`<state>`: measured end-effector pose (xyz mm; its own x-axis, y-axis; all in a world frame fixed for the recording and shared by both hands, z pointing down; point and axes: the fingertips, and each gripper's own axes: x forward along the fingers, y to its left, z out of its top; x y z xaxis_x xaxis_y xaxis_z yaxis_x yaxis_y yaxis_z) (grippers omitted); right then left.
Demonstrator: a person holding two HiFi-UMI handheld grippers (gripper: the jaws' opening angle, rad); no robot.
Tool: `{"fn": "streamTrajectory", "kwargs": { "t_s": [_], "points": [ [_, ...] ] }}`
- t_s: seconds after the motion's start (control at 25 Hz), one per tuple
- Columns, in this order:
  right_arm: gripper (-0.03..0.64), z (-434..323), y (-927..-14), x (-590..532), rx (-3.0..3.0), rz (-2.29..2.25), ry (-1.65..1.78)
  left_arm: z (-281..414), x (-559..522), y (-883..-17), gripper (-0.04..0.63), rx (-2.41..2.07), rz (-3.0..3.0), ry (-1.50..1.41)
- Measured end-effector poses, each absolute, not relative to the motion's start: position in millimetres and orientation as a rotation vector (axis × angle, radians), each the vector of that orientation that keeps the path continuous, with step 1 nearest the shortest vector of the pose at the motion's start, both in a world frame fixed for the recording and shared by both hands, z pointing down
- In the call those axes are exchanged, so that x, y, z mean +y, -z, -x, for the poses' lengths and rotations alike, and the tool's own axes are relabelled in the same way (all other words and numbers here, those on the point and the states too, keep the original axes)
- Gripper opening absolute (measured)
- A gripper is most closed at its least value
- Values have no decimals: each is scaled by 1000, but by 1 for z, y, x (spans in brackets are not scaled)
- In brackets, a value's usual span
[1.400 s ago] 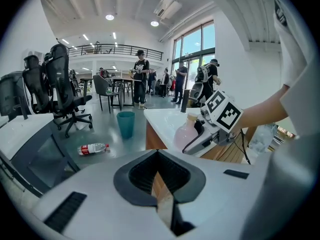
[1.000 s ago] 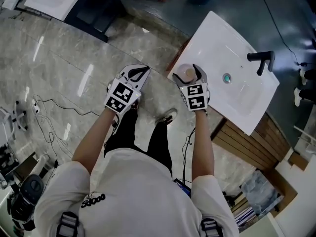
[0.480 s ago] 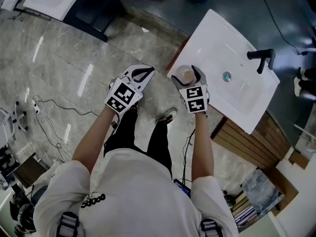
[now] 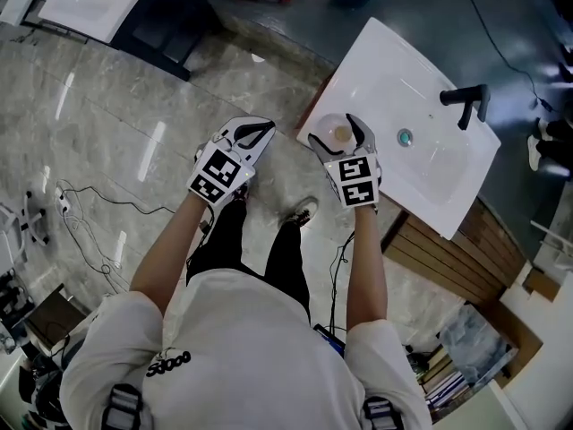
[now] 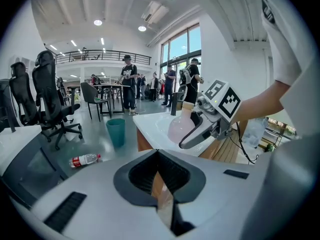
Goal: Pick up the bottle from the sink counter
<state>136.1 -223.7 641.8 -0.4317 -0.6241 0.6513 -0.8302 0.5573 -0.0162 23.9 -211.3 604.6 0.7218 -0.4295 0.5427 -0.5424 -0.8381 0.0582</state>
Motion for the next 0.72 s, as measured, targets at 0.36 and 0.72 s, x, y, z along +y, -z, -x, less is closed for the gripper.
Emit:
{"fn": "streamTrajectory", "kwargs": {
  "t_s": [0.36, 0.72],
  "points": [
    [399, -149, -585, -229, -2207, -1194, -440, -33, -227, -573, 6, -796, -2758, -705],
    [400, -170, -524, -219, -2208, -1318, -400, -48, -234, -528, 6, -794, -2831, -613]
  ]
}}
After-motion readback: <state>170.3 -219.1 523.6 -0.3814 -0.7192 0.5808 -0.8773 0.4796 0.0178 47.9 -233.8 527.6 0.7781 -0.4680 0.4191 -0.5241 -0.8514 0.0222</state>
